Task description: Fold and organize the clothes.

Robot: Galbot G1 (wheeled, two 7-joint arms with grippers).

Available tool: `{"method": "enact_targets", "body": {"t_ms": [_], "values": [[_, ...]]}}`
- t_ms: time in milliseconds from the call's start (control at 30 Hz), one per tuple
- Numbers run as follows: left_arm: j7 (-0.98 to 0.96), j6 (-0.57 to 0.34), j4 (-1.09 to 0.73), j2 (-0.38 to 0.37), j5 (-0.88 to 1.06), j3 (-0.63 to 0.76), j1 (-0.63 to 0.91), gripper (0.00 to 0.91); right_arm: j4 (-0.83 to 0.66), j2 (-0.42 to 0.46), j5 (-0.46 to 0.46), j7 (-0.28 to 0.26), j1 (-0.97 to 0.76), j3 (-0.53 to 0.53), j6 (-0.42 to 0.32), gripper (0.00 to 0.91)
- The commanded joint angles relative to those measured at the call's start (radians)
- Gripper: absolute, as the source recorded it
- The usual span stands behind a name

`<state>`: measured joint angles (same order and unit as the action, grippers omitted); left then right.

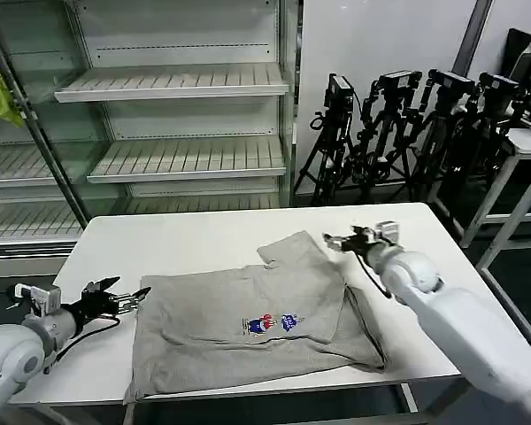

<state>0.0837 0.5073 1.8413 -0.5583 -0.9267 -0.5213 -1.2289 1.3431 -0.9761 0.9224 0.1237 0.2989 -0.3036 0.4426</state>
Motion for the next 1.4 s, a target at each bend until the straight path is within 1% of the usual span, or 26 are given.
{"method": "enact_targets", "body": {"t_ms": [33,200,367,633,900,1033,1167,1233,1267,1300,1333,1367,1400], "values": [[0.009,-0.005,-0.139,0.001,-0.008,0.182,0.187,0.887,-0.187,-0.153,-0.061,-0.002,-0.143,-0.104,-0.001,0.907],[0.013,-0.005,-0.176,-0.013,0.011,0.272,0.271,0.887,-0.219,-0.18,-0.092,-0.003,-0.138,-0.1,-0.003,0.907],[0.015,-0.006,-0.199,-0.033,0.033,0.316,0.313,0.887,-0.227,-0.195,-0.103,0.005,-0.13,-0.1,0.005,0.907],[0.021,-0.012,-0.206,-0.04,0.055,0.33,0.319,0.887,-0.213,-0.2,-0.121,0.019,-0.095,-0.094,0.014,0.907],[0.026,-0.016,-0.205,-0.047,0.072,0.332,0.316,0.887,-0.187,-0.17,-0.121,0.024,-0.072,-0.085,0.022,0.907],[0.03,-0.019,-0.211,-0.053,0.082,0.336,0.318,0.867,-0.179,-0.161,-0.126,0.024,-0.056,-0.082,0.023,0.907],[0.031,-0.019,-0.212,-0.053,0.087,0.338,0.318,0.816,-0.167,-0.156,-0.128,0.024,-0.047,-0.081,0.023,0.907],[0.031,-0.019,-0.209,-0.052,0.088,0.336,0.316,0.695,-0.164,-0.156,-0.13,0.024,-0.042,-0.08,0.024,0.907],[0.031,-0.02,-0.208,-0.051,0.089,0.336,0.315,0.605,-0.162,-0.156,-0.131,0.024,-0.041,-0.08,0.025,0.826],[0.032,-0.019,-0.205,-0.048,0.09,0.334,0.312,0.574,-0.16,-0.155,-0.132,0.023,-0.039,-0.08,0.025,0.766],[0.032,-0.019,-0.204,-0.046,0.09,0.332,0.31,0.494,-0.159,-0.155,-0.132,0.023,-0.038,-0.08,0.025,0.635],[0.032,-0.02,-0.203,-0.045,0.09,0.331,0.31,0.393,-0.158,-0.155,-0.133,0.022,-0.037,-0.079,0.025,0.524],[0.032,-0.02,-0.203,-0.043,0.092,0.33,0.308,0.363,-0.154,-0.155,-0.133,0.022,-0.035,-0.076,0.026,0.474]]}}
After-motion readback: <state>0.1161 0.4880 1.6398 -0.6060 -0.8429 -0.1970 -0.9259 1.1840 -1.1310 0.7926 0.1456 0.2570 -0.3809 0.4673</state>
